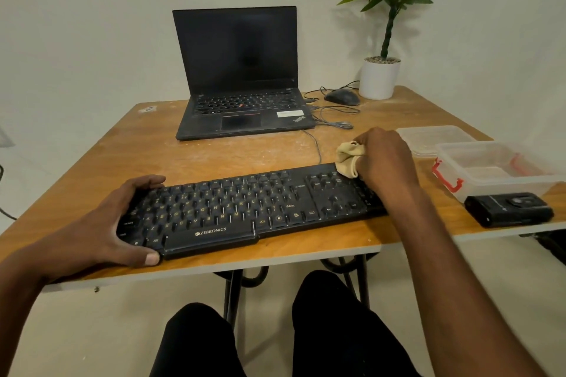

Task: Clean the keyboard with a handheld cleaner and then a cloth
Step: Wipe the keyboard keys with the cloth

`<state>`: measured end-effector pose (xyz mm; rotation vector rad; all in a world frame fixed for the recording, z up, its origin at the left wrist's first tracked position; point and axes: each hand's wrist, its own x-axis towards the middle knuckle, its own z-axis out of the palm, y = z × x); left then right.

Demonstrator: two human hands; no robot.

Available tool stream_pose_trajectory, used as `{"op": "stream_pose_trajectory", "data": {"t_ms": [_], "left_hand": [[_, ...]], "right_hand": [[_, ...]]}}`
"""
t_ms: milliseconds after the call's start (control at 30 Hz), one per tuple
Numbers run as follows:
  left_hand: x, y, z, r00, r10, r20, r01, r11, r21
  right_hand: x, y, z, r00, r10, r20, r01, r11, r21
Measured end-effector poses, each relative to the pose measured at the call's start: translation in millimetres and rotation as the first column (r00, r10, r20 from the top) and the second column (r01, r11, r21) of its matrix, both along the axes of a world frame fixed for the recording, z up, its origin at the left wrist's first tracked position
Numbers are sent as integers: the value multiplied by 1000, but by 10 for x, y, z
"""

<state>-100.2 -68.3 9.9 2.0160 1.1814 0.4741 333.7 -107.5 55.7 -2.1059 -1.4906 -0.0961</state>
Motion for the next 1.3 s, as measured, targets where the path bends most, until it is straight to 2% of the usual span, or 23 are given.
{"op": "stream_pose_trajectory", "data": {"t_ms": [300, 400, 600, 700, 800, 933, 1000, 1100, 1300], "left_hand": [[-12, 12, -9, 1000, -7, 0, 7, 1000, 20], [-10, 15, -17, 1000, -19, 2, 19, 999, 25], [-23, 40, -29, 1000, -18, 9, 18, 1000, 19], [-17, 45, -39, 1000, -16, 6, 16, 1000, 17], [-33, 48, -55, 1000, -6, 13, 6, 1000, 14], [-62, 77, -77, 1000, -15, 24, 14, 1000, 21], [-69, 85, -85, 999, -24, 33, 24, 1000, 17], [-52, 78, -72, 999, -26, 30, 26, 999, 19], [-25, 53, -49, 999, -12, 36, 13, 1000, -6]], "right_hand": [[-536, 98, -43, 963, 268, -34, -268, 963, 2], [-341, 108, -48, 973, 228, -34, -229, 973, -37], [283, 10, -11, 999, -41, -10, 41, 999, -23], [405, -12, -40, 994, -108, -12, 108, 994, 11], [317, -29, -65, 996, -87, -31, 88, 996, 34], [-28, -42, -74, 995, 81, -57, -78, 995, 61], [-123, -44, -80, 989, 146, -20, -144, 988, 56], [11, -82, -45, 990, 127, -65, -126, 992, 26], [387, -276, -41, 998, -26, -62, 26, 1000, -12]]}}
